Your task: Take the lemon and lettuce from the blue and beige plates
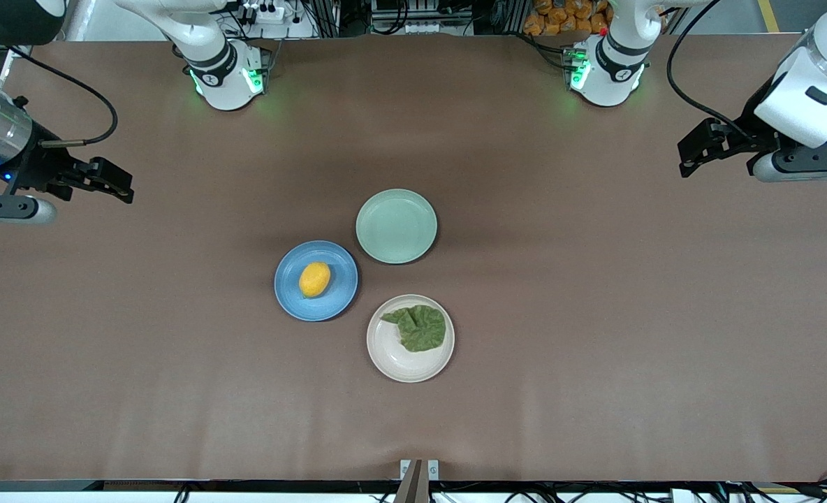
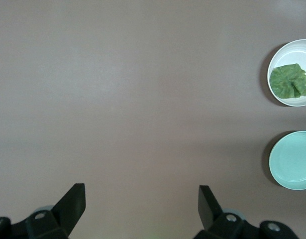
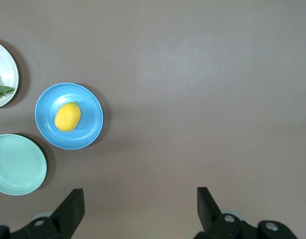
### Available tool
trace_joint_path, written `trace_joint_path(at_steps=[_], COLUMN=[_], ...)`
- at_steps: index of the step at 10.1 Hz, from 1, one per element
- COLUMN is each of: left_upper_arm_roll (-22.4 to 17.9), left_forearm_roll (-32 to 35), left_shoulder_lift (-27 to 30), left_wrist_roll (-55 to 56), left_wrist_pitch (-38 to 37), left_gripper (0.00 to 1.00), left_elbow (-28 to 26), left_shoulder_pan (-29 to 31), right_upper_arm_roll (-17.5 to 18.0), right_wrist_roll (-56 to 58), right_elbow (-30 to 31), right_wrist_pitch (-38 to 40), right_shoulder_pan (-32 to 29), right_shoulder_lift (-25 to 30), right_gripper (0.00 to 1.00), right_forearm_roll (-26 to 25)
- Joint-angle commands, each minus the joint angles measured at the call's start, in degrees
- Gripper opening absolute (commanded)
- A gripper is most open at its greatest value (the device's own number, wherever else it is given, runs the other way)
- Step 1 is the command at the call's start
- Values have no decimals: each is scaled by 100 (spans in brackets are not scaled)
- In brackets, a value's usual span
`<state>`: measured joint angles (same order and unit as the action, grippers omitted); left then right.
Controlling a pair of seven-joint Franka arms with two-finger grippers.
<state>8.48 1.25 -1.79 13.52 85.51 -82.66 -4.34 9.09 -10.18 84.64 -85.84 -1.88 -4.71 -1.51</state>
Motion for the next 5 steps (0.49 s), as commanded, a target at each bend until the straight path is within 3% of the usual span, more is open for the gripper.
trace_joint_path(at_steps=[1, 5], left_upper_arm_roll=[13, 31], left_forearm_roll=[-116, -247], left_shoulder_lift=[30, -364], left_wrist_roll=[-148, -60], left_wrist_pitch=[10, 97], left_gripper=[100, 100], left_elbow=[4, 13], left_shoulder_pan=[47, -14], right_upper_arm_roll=[14, 66], right_wrist_roll=[-1, -45], right_elbow=[-149, -132], right_wrist_pitch=[112, 16], right_shoulder_pan=[-32, 29], right_shoulder_lift=[-65, -135], right_gripper=[100, 100], right_forearm_roll=[19, 37])
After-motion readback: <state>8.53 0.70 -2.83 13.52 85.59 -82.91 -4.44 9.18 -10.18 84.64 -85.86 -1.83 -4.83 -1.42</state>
